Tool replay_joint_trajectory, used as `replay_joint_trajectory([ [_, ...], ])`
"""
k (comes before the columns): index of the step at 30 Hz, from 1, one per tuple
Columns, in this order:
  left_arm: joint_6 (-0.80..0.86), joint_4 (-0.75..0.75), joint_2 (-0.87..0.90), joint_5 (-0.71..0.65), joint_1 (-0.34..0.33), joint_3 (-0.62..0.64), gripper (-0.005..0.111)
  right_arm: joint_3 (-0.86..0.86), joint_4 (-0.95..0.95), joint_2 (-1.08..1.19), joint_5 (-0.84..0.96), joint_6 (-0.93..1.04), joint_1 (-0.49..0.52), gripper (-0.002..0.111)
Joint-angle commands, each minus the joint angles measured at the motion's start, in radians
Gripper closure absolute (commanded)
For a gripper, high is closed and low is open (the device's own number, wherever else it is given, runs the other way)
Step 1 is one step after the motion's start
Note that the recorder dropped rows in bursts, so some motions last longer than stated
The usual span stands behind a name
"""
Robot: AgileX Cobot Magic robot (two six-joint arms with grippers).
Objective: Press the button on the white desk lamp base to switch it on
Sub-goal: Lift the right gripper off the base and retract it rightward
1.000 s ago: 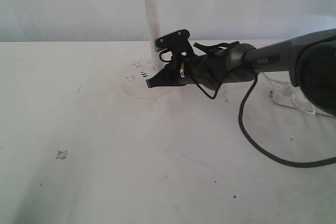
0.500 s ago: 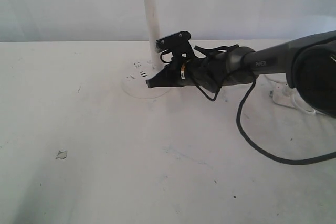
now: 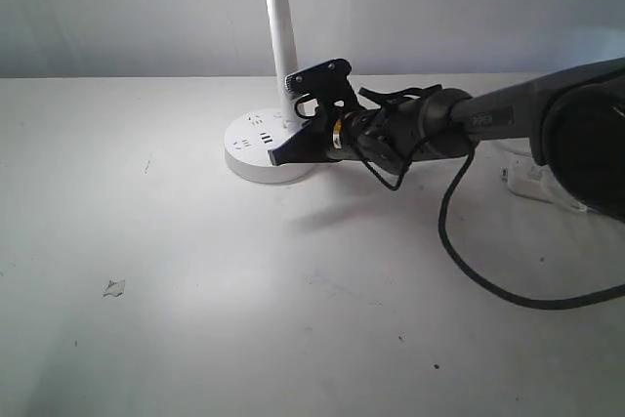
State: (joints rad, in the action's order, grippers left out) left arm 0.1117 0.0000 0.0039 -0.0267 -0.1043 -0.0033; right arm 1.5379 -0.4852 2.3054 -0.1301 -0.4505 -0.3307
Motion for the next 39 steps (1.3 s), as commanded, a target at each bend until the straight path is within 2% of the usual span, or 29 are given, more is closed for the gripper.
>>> replay_joint_trajectory([
  [1, -0.003, -0.006, -0.004, 0.004, -0.002, 0.003, 0.107, -0.006, -0.006, -0.043, -0.045, 0.000, 0.001, 0.108],
  [5, -0.003, -0.006, -0.004, 0.004, -0.002, 0.003, 0.107, -0.015, -0.006, -0.134, -0.054, 0.000, 0.001, 0.108],
  [10, -0.003, -0.006, -0.004, 0.004, -0.002, 0.003, 0.107, -0.129, -0.021, -0.286, -0.054, 0.027, 0.002, 0.108],
  [21, -0.003, -0.006, -0.004, 0.004, -0.002, 0.003, 0.107, -0.610, 0.020, -0.777, -0.093, 0.083, 0.002, 0.108],
  [33, -0.003, -0.006, -0.004, 0.004, -0.002, 0.003, 0.107, -1.138, 0.258, -1.436, -0.126, 0.084, 0.002, 0.108],
  [36, -0.003, -0.006, -0.004, 0.004, -0.002, 0.003, 0.107, -1.216, 0.271, -1.568, -0.091, 0.084, 0.002, 0.108],
  [39, -0.003, -0.006, -0.004, 0.004, -0.002, 0.003, 0.107, -1.268, 0.271, -1.682, 0.024, 0.084, 0.002, 0.108],
])
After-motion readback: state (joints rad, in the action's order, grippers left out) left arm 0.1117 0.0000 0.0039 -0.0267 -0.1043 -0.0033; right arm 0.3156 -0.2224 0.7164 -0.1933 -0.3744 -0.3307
